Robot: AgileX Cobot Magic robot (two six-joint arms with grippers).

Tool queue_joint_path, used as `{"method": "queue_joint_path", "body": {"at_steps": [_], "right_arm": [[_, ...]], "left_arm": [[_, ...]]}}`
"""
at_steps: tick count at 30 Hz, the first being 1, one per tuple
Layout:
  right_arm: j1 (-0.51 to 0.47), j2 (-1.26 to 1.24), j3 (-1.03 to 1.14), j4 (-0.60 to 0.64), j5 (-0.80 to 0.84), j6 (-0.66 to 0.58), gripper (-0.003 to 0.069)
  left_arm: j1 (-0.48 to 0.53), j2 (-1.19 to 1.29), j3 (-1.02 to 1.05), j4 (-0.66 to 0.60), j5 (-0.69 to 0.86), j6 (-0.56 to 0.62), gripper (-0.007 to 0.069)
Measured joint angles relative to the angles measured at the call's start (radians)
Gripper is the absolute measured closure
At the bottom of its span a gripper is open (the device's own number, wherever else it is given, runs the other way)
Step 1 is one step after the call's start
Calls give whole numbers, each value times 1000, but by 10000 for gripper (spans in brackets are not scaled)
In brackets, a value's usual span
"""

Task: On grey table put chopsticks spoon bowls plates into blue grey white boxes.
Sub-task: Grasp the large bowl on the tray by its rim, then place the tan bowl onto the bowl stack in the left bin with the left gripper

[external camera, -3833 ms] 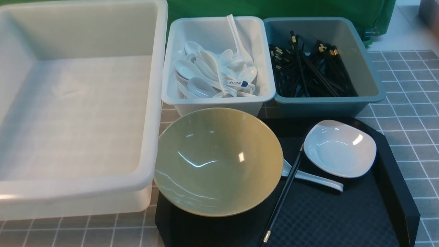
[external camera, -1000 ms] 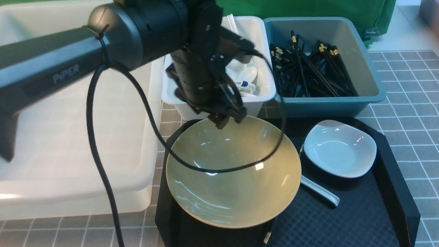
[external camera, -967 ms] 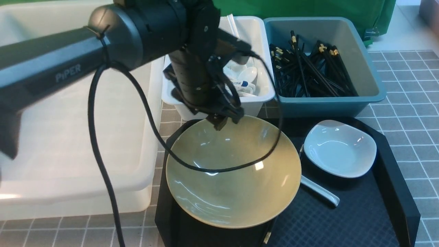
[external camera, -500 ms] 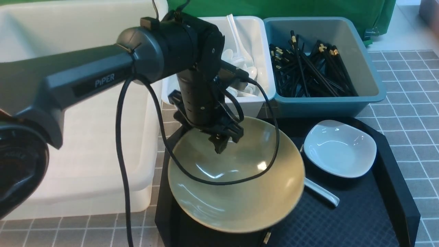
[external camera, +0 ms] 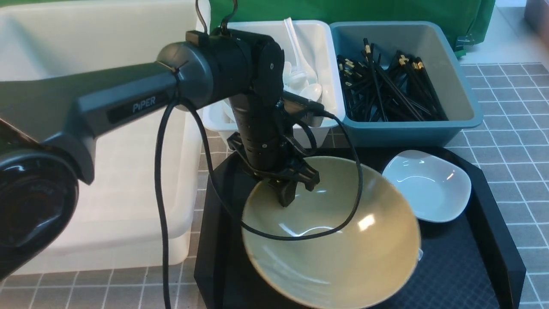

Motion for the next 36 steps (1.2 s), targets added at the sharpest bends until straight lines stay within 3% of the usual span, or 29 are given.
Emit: {"method": "queue_joint_path", "body": {"at_steps": [7,16,21,22,25,30,33,36], "right_arm": [[0,0,0,0,0,0,623],[0,0,0,0,0,0,618],[0,0,0,2,0,0,615],[0,0,0,2,0,0,615],[0,0,0,2,0,0,615],[0,0,0,2,0,0,615],[0,0,0,2,0,0,615],[0,0,0,2,0,1,615]], "left_arm": [[18,-49,0,-93,12,60,603],[199,-219,3,-497,21,291,621],[332,-400,3,-568,30,317,621],[351,-419,3,-567,32,317,621],[543,-570,3,-486,40,296,621],[852,-720,65,-202,-9,115,621],[939,-717,144,-75,-68,0,621],[958,-677,213,9,-145,-67,621]]}}
